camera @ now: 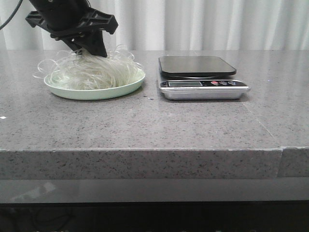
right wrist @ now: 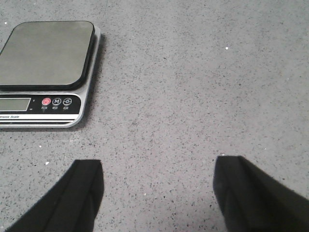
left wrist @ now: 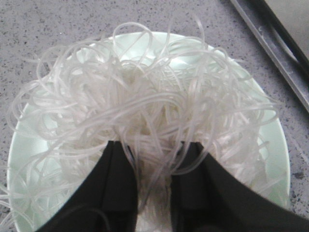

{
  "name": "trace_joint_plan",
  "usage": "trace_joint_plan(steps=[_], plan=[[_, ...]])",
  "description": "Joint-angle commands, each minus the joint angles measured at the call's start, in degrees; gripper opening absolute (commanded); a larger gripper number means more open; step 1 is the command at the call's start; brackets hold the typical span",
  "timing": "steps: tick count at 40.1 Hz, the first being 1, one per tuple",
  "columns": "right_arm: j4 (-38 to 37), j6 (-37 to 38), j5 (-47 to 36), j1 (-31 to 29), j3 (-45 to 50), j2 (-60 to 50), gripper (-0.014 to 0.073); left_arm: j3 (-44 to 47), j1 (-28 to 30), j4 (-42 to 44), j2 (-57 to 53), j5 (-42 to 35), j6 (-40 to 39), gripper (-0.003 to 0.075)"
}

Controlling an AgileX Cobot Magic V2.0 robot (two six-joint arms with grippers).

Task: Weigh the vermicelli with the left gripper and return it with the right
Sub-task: 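Lower the left gripper into the vermicelli pile and close it, then lift the vermicelli with the left gripper and carry it over the scale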

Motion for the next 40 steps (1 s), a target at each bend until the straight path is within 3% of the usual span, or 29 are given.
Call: trace_joint_plan(steps=[1, 23, 28, 40], plan=[[0.0, -0.5, -3.3, -0.1, -1.5, 0.2, 0.0589, -2.3, -0.5, -0.2, -2.8, -1.2, -0.1, 0.0155], [0.1, -0.5, -3.2, -0.1, -1.5, 0.2, 0.0589, -16.1, -1.4, -0.2, -5.9, 3.6, 0.4, 0.0155], [0.1, -0.5, -3.2, -0.1, -1.5, 0.2, 0.0589, -20.1, -4.1, -0.4, -5.7, 3.4, 4.2, 0.0155], [0.1, -0.5, -3.3, -0.1, -1.5, 0.2, 0.0589, -34.3, -11.3, -0.4, 2.7, 3.6, 4.3, 0.0155]])
